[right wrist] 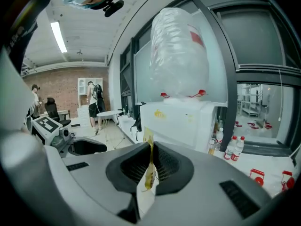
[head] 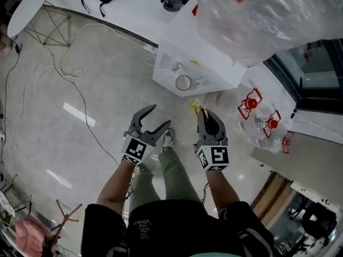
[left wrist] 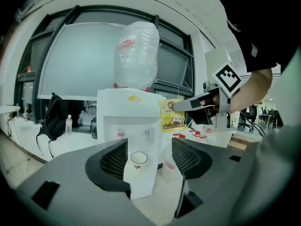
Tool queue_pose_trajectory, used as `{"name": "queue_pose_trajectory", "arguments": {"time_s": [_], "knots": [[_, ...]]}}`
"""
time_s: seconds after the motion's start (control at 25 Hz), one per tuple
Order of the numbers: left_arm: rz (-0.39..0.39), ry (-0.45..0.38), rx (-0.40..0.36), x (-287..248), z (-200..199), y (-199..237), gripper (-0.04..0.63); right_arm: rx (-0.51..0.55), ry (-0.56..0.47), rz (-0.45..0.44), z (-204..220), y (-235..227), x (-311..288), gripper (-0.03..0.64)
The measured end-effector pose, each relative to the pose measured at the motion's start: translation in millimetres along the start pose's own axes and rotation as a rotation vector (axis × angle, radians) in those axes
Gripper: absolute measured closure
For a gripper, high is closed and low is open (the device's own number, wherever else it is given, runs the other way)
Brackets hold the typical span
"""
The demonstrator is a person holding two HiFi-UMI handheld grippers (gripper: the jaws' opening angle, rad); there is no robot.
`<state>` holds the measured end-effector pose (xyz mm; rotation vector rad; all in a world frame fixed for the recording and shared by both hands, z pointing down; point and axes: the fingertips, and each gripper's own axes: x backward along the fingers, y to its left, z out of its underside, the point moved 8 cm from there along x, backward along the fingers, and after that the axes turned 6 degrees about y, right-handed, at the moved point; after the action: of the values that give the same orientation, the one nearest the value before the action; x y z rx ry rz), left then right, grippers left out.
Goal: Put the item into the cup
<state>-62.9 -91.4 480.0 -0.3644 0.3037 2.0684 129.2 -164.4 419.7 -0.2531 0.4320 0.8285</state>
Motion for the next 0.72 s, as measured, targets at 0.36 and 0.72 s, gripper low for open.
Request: {"name": "queue_pose_trajectory", "arguments": {"time_s": [0.36,0.72], "knots": [[0.011,-0.018,-0.003,-60.6,50.5,21.1,0.293,0.065,0.015,-0.027,42.3,-17.7,-73.3,0.568],[0.037,-0.013,-0.061,-120.8,96.6,46.8,0.285,0.160,0.000,-0.040,85.9,-28.6,-129.6,0.568]]}}
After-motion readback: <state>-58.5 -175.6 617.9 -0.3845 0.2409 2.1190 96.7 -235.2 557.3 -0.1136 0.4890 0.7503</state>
